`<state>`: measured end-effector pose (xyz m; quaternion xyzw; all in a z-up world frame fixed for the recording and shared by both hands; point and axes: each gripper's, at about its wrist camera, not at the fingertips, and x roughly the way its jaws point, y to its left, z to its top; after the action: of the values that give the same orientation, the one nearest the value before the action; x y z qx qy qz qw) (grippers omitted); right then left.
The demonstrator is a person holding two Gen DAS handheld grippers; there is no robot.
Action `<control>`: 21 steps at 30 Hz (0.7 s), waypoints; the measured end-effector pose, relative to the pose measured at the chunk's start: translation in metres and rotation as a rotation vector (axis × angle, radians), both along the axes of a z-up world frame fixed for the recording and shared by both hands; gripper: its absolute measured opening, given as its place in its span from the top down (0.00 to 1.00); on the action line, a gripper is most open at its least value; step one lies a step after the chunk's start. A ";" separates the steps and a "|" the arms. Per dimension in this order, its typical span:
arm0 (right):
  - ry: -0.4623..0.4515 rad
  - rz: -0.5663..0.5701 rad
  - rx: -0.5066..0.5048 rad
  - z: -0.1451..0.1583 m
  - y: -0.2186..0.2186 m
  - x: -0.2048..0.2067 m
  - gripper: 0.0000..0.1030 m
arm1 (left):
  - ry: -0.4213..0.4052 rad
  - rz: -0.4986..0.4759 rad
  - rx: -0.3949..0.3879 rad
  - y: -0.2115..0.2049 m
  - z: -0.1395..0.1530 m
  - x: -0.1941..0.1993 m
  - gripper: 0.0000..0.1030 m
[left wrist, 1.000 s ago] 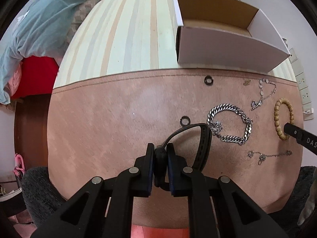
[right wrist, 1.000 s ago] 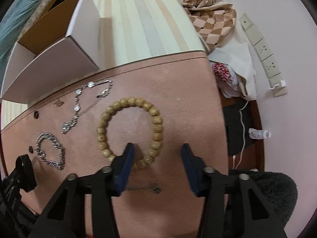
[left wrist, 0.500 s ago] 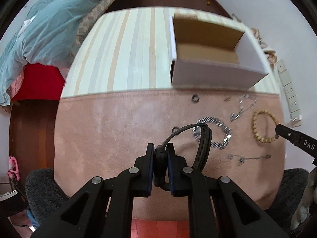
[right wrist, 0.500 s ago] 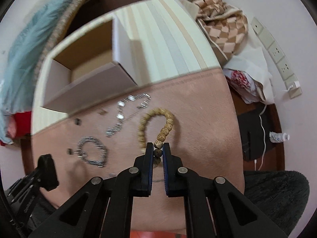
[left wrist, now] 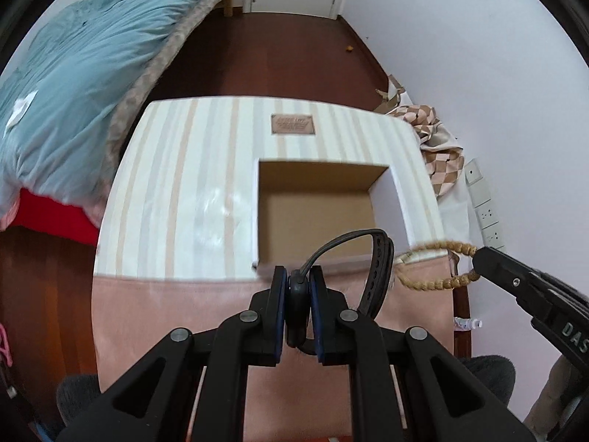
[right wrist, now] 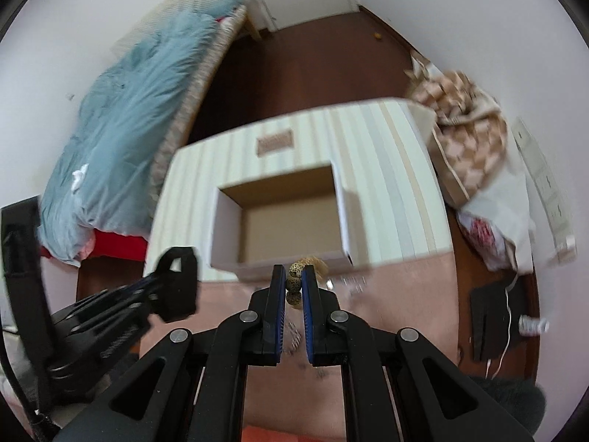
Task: Organize jewelry
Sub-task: 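Carry both items into the white box and open both grippers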
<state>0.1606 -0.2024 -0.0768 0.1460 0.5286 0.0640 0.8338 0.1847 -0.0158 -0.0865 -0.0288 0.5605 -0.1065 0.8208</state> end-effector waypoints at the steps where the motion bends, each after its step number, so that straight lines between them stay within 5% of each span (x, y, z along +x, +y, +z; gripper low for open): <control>1: -0.004 0.007 -0.002 0.002 0.002 0.009 0.91 | 0.000 -0.009 0.002 -0.002 -0.002 0.007 0.91; 16: 0.178 0.071 0.026 -0.076 0.016 0.112 0.91 | 0.195 -0.010 -0.018 -0.010 -0.074 0.099 0.87; 17: 0.188 0.068 0.036 -0.080 0.015 0.115 0.90 | 0.208 -0.007 -0.015 -0.011 -0.076 0.103 0.83; 19: 0.203 0.059 0.053 -0.085 0.013 0.120 0.90 | 0.199 -0.006 0.012 -0.013 -0.074 0.107 0.56; 20: 0.206 0.059 0.045 -0.086 0.012 0.121 0.89 | 0.186 -0.003 0.012 -0.012 -0.070 0.108 0.27; 21: 0.207 0.059 0.046 -0.086 0.011 0.121 0.79 | 0.172 -0.001 0.012 -0.011 -0.066 0.109 0.10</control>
<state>0.2814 -0.1912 -0.1624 0.1554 0.6142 0.0850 0.7691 0.2934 -0.0270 -0.1526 -0.0325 0.6297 -0.1006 0.7696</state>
